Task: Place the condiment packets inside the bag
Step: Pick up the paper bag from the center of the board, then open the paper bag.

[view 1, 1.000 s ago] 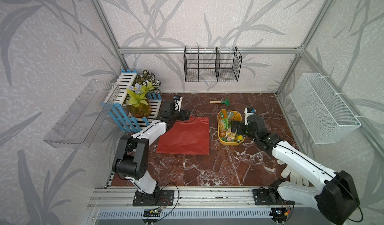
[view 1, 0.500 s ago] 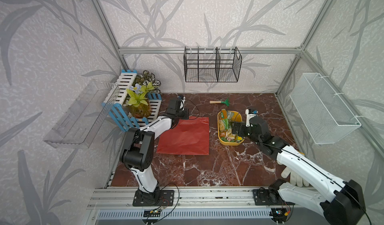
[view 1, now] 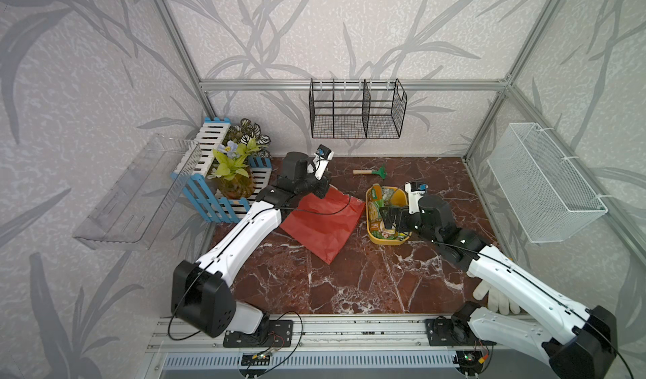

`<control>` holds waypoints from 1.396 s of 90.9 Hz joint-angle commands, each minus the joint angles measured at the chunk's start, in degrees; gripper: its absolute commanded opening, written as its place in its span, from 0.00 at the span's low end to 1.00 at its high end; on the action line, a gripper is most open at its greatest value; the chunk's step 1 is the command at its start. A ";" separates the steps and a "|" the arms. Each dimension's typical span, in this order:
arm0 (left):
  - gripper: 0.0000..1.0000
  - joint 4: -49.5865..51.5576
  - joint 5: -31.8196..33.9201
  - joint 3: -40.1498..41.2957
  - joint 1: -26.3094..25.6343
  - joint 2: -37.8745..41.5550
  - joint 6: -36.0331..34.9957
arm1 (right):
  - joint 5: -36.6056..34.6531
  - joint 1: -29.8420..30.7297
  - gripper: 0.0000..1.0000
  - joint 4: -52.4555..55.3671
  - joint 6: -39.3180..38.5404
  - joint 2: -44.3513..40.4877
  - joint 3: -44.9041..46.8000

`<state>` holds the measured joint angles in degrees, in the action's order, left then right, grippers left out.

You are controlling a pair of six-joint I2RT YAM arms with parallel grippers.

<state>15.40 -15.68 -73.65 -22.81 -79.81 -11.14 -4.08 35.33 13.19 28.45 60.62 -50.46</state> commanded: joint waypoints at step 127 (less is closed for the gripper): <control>0.00 6.22 -13.79 9.28 -1.54 20.38 -17.31 | -5.83 16.26 0.89 -12.89 33.84 21.20 0.61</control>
<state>27.35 -28.16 -64.07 -24.08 -61.28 -33.36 -5.08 51.57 5.39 59.88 81.32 -50.68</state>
